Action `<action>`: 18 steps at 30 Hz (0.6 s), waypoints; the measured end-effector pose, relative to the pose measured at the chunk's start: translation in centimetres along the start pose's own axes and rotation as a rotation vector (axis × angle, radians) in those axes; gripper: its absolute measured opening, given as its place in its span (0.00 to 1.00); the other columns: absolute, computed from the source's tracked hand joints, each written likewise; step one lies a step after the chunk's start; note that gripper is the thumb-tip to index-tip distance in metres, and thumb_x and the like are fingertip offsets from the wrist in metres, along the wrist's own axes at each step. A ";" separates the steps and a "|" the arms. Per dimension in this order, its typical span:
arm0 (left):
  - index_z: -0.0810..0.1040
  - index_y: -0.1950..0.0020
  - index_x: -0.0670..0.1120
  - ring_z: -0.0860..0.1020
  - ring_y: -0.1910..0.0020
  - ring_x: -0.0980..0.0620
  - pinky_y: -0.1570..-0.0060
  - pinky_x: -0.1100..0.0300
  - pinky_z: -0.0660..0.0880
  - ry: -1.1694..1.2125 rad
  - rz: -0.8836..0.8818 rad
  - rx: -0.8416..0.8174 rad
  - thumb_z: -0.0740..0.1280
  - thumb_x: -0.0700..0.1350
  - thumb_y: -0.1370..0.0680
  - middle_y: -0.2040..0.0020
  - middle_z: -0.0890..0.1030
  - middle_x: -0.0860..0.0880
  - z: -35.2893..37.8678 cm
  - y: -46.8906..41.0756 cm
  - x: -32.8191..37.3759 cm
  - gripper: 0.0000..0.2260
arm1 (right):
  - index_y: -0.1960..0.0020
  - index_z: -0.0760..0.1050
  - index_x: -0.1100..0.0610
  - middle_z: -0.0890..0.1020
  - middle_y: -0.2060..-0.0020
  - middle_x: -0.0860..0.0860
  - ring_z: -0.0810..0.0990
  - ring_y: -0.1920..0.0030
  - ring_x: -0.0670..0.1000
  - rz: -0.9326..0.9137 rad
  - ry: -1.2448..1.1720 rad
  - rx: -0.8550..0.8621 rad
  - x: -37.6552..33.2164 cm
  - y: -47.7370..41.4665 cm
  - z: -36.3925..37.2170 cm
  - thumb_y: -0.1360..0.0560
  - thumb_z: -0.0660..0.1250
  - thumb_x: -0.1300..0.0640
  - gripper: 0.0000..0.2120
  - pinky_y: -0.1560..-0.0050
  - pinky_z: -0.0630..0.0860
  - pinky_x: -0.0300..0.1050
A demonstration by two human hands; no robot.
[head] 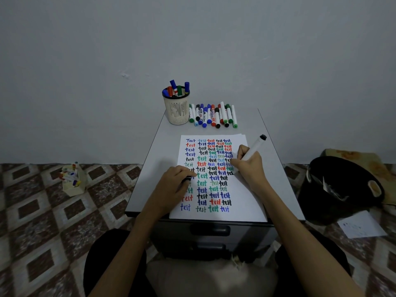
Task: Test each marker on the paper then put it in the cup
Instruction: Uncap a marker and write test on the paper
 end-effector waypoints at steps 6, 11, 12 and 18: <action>0.76 0.42 0.47 0.70 0.47 0.57 0.48 0.64 0.69 0.007 -0.004 0.005 0.56 0.47 0.22 0.45 0.76 0.52 0.0 0.0 0.0 0.13 | 0.67 0.62 0.59 0.66 0.72 0.54 0.68 0.75 0.40 0.007 -0.001 0.062 0.0 0.2 -0.1 0.31 0.66 0.75 0.17 0.73 0.70 0.32; 0.76 0.42 0.47 0.70 0.48 0.58 0.48 0.67 0.68 -0.003 -0.010 0.001 0.55 0.49 0.22 0.45 0.75 0.52 0.1 0.0 -0.1 0.14 | 0.67 0.61 0.59 0.64 0.73 0.54 0.66 0.76 0.41 -0.004 -0.016 0.084 -0.2 0.2 -0.4 0.30 0.63 0.76 0.17 0.74 0.66 0.31; 0.76 0.42 0.47 0.70 0.48 0.58 0.48 0.68 0.67 -0.006 -0.009 0.002 0.55 0.48 0.22 0.45 0.75 0.52 0.1 0.0 -0.1 0.14 | 0.66 0.62 0.59 0.65 0.72 0.54 0.66 0.75 0.42 -0.007 -0.006 0.078 -0.2 0.2 -0.3 0.30 0.64 0.75 0.17 0.74 0.66 0.32; 0.75 0.41 0.47 0.70 0.47 0.58 0.48 0.65 0.68 0.007 -0.037 -0.001 0.54 0.51 0.22 0.45 0.75 0.52 0.1 0.1 0.0 0.17 | 0.66 0.62 0.59 0.65 0.70 0.56 0.68 0.70 0.51 0.011 0.011 0.035 0.2 0.0 0.1 0.30 0.65 0.74 0.16 0.72 0.69 0.35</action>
Point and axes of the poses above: each hand's wrist, its own y-axis away from the middle knuckle, its own z-axis out of the palm, x = y × z, the point moved 4 cm from there along -y, towards the middle knuckle
